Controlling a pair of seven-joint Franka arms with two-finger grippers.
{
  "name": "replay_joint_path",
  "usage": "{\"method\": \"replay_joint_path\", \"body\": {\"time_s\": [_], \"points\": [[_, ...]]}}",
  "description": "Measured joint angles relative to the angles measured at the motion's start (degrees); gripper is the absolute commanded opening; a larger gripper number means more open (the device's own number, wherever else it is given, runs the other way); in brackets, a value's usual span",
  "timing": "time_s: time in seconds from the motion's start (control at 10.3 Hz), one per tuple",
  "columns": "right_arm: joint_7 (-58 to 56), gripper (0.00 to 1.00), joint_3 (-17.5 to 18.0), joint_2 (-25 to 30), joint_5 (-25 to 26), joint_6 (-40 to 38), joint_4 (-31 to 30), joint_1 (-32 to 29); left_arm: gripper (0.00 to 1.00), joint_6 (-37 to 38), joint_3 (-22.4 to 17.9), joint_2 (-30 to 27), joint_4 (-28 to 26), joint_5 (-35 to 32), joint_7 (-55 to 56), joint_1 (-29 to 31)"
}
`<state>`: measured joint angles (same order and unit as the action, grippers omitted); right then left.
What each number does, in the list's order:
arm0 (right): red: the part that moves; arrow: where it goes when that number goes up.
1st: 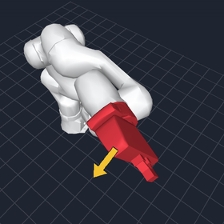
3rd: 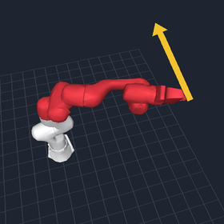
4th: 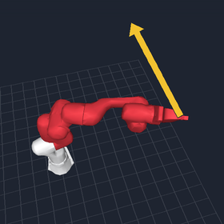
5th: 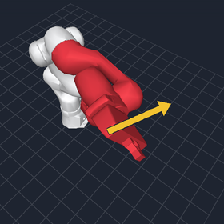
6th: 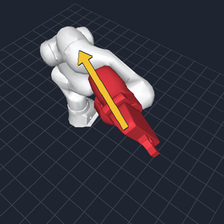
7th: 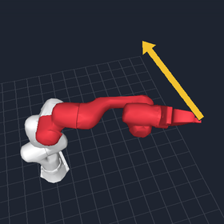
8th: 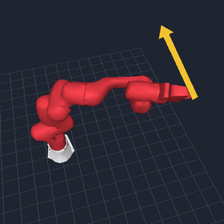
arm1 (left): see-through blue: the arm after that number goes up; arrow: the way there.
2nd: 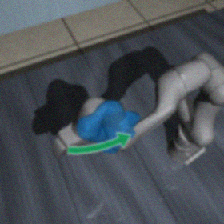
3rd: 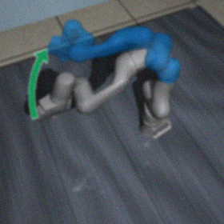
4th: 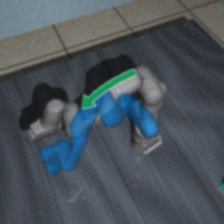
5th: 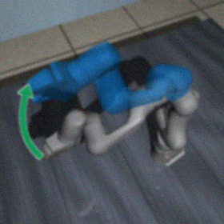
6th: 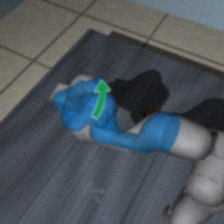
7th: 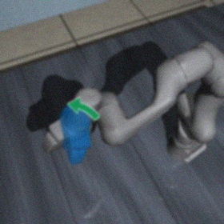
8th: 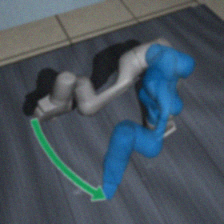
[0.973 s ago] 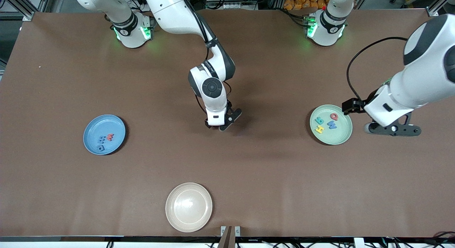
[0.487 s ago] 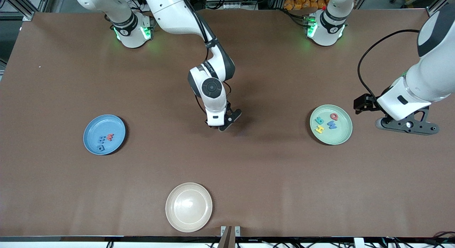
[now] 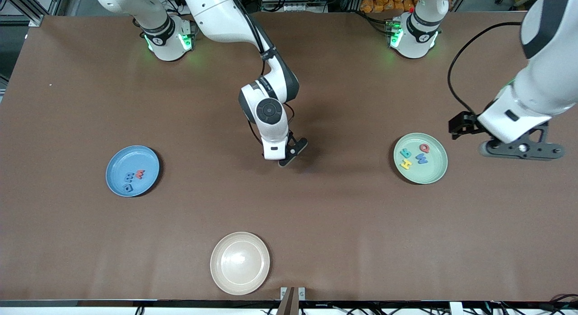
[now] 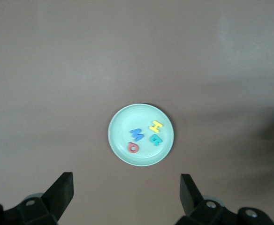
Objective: Sort upper and lower case letters into plates
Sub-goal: 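Drop the M from the left gripper while the right gripper grasps the u, then carry the yellow u into the blue plate and open the right gripper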
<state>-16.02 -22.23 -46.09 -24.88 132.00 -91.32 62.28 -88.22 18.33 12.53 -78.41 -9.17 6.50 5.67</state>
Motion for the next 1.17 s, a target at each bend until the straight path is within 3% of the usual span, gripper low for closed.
{"method": "replay_joint_path", "body": {"time_s": [0.19, 0.49, 0.78, 0.97, 1.17], "points": [[0.1, 0.00, -1.1, 0.5, 0.0, 0.1, 0.4, -0.4, 1.00, 0.0, -8.8, -1.1, -0.1, 2.9, -2.5, -4.5], [0.0, 0.00, -9.4, 3.5, 0.0, -7.7, 0.8, -1.5, 1.00, 0.0, -13.5, -1.5, -0.7, 5.0, -3.1, -6.1], [-3.0, 0.00, -18.6, 6.7, 0.0, -10.9, -3.2, -3.1, 1.00, 0.0, -14.6, -2.4, -1.6, 5.6, -3.1, -7.6], [-10.8, 0.00, -20.8, 9.4, 0.0, -11.6, -6.6, -8.4, 1.00, 0.0, -14.8, -2.4, -1.6, 6.8, -3.1, -7.6], [-24.0, 0.00, -21.0, 10.6, 0.0, -13.9, -7.6, -18.9, 1.00, 0.0, -15.0, -2.4, -1.7, 8.9, -3.1, -7.5]]}}
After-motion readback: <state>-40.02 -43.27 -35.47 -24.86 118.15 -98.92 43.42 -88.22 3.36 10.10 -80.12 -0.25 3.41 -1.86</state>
